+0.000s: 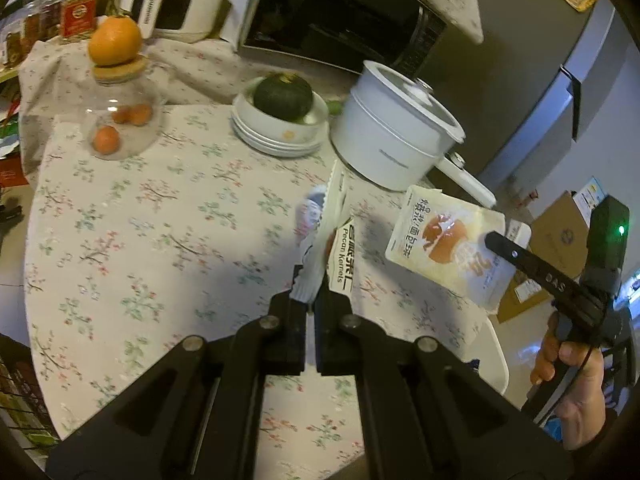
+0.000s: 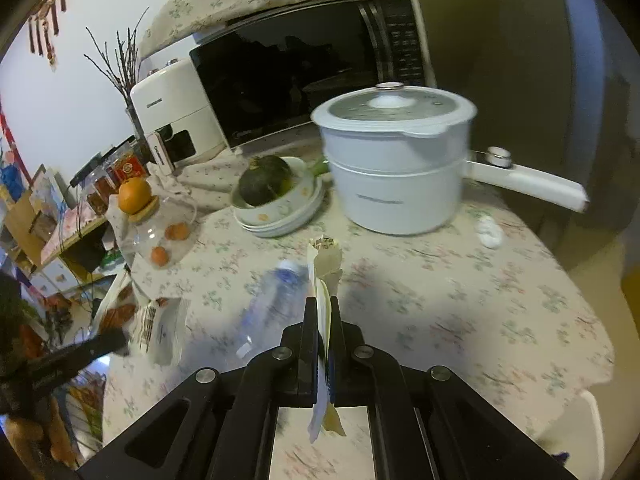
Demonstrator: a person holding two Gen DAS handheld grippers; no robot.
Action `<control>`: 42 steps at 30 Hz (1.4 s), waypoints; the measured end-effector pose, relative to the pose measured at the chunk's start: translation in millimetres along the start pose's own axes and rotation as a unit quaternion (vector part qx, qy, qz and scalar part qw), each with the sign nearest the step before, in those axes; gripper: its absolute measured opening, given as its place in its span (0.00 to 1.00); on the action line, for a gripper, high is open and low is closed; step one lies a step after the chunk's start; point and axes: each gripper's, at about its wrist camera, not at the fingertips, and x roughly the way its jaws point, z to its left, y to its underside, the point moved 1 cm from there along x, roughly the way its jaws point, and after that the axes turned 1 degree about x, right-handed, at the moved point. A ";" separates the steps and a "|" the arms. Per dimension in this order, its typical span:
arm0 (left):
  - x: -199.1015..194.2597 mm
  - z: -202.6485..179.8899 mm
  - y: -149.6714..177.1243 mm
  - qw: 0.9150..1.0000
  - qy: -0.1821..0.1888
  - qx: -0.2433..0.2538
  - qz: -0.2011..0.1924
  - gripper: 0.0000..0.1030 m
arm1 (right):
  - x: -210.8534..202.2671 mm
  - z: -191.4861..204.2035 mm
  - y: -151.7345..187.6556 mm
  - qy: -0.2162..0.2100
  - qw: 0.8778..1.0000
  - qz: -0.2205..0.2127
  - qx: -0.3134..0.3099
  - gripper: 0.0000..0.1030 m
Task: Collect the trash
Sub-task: 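Carry both snack packets over the white bin and open both tools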
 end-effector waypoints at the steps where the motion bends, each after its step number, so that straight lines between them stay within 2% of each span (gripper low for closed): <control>1: 1.5 -4.0 2.3 1.000 0.004 0.002 0.003 0.03 | -5.9 -5.5 4.2 0.002 1.000 0.000 0.001 0.03; 9: 19.5 -45.1 23.4 0.998 0.013 0.045 0.031 0.03 | -33.0 -50.1 33.5 0.025 0.999 0.012 0.024 0.03; 13: 28.4 -61.8 33.0 0.997 0.017 0.060 0.045 0.03 | -37.5 -72.4 45.1 0.031 0.998 0.037 0.046 0.03; 20: 45.7 -94.1 51.3 0.992 0.026 0.097 0.074 0.03 | -52.3 -95.9 63.4 0.040 0.996 0.065 0.045 0.03; 30: 69.8 -151.3 81.1 0.980 0.050 0.155 0.112 0.03 | -86.3 -143.5 91.6 0.082 0.993 0.072 0.048 0.03; 42: 91.0 -222.1 115.3 0.963 0.081 0.219 0.134 0.03 | -113.4 -210.6 134.5 0.125 0.984 0.095 0.083 0.03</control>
